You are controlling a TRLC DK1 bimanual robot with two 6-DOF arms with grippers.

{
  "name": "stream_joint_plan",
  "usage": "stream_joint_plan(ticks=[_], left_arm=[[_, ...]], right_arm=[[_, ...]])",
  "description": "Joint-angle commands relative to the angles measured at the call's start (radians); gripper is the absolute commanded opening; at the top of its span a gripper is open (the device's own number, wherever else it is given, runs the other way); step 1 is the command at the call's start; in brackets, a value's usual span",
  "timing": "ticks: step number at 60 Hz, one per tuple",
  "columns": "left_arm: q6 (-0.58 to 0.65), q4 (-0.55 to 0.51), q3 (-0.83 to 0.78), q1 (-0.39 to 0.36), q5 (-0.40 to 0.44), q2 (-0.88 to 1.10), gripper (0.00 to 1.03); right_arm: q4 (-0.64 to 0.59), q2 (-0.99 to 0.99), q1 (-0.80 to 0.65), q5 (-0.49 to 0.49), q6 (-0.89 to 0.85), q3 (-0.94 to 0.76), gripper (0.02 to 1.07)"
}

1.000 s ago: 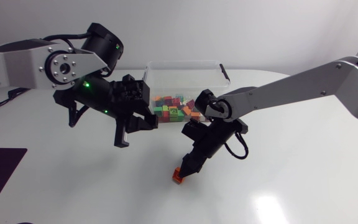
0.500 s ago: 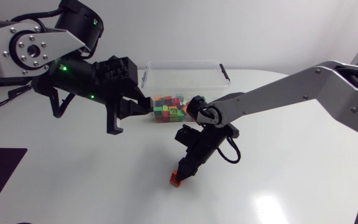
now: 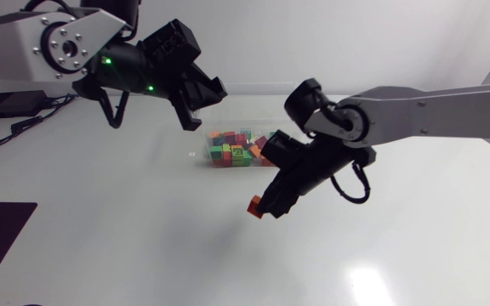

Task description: Place the duplo bricks in the container

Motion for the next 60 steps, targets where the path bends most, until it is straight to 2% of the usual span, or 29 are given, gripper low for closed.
stream_joint_plan(ticks=[1, 8, 19, 23, 26, 28, 29, 30, 31, 35, 40, 48, 60], left_arm=[[-0.086, 0.048, 0.064, -0.007, 0.003, 0.085, 0.23], [-0.174, 0.125, 0.142, 0.002, -0.029, 0.188, 0.23], [-0.239, 0.186, 0.248, 0.01, -0.087, 0.318, 0.24], [-0.27, 0.2, 0.305, 0.014, -0.122, 0.379, 0.3], [-0.299, 0.201, 0.343, 0.016, -0.148, 0.419, 0.4], [-0.32, 0.204, 0.359, 0.019, -0.167, 0.438, 0.5], [-0.332, 0.212, 0.371, 0.019, -0.185, 0.45, 0.6], [-0.337, 0.215, 0.374, 0.019, -0.199, 0.456, 0.67], [-0.346, 0.227, 0.38, 0.017, -0.228, 0.465, 0.81], [-0.365, 0.278, 0.379, 0.016, -0.285, 0.474, 0.99], [-0.415, 0.329, 0.375, 0.022, -0.334, 0.474, 0.99], [-0.467, 0.336, 0.363, 0.033, -0.359, 0.454, 0.99], [-0.526, 0.419, 0.208, 0.036, -0.368, 0.278, 0.99]], right_arm=[[-0.018, -0.06, -0.027, 0.018, 0.035, 0.034, 0.26], [-0.004, -0.114, -0.069, 0.049, 0.051, 0.08, 0.26], [0.059, -0.148, -0.124, 0.051, 0.091, 0.146, 0.26], [0.103, -0.149, -0.138, 0.057, 0.108, 0.165, 0.26], [0.148, -0.149, -0.138, 0.084, 0.117, 0.165, 0.26], [0.18, -0.149, -0.138, 0.103, 0.124, 0.163, 0.26], [0.192, -0.149, -0.138, 0.106, 0.13, 0.163, 0.26], [0.201, -0.148, -0.138, 0.107, 0.133, 0.161, 0.26], [0.223, -0.146, -0.138, 0.115, 0.14, 0.161, 0.26], [0.277, -0.143, -0.138, 0.146, 0.145, 0.155, 0.26], [0.343, -0.131, -0.138, 0.172, 0.156, 0.157, 0.26], [0.429, -0.099, -0.138, 0.212, 0.168, 0.18, 0.26], [0.545, 0.009, -0.139, 0.252, 0.173, 0.244, 0.27]])
